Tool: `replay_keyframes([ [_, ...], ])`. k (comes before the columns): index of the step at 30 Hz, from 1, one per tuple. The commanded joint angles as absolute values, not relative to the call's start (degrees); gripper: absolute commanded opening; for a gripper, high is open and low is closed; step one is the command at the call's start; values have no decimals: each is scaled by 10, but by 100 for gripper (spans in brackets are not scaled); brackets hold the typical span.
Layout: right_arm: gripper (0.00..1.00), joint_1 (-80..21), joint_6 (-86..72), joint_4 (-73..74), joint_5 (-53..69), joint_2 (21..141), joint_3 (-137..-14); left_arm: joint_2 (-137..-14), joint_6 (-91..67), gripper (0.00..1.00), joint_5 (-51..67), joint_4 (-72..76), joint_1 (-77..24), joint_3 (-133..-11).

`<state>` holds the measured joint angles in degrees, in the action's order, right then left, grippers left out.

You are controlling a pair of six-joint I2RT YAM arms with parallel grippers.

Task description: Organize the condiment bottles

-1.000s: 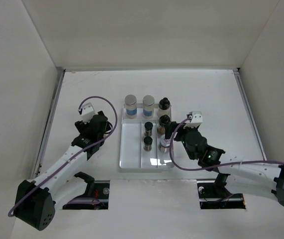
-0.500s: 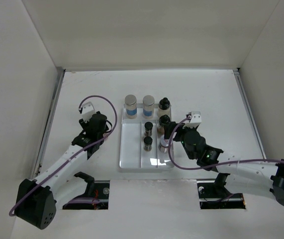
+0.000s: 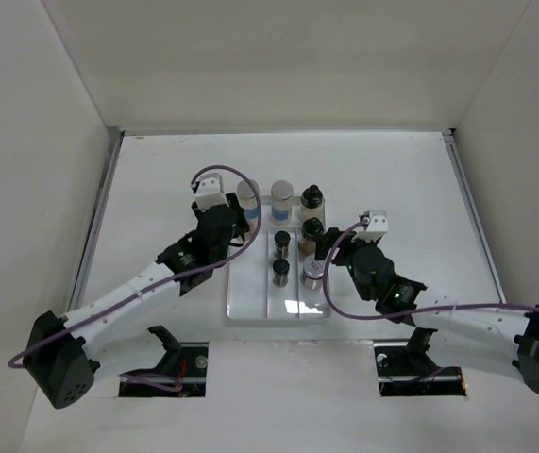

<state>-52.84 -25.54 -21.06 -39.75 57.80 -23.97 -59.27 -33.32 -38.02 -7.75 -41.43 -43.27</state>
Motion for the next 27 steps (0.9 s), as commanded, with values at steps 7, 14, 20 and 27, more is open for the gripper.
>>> replay_keyframes([
  [7,100,-522,-261,-243,-395,563,-231,-700,-321,34,-378,30,-453,-460],
  [14,100,-520,-263,-244,-394,564,-230,-733,-315,35,-384,46,-450,-454],
  [20,100,-517,-265,-244,-390,568,-230,-757,-315,41,-394,36,-450,-445],
  [27,100,-517,-265,-244,-393,568,-230,-756,-319,54,-396,38,-454,-430],
])
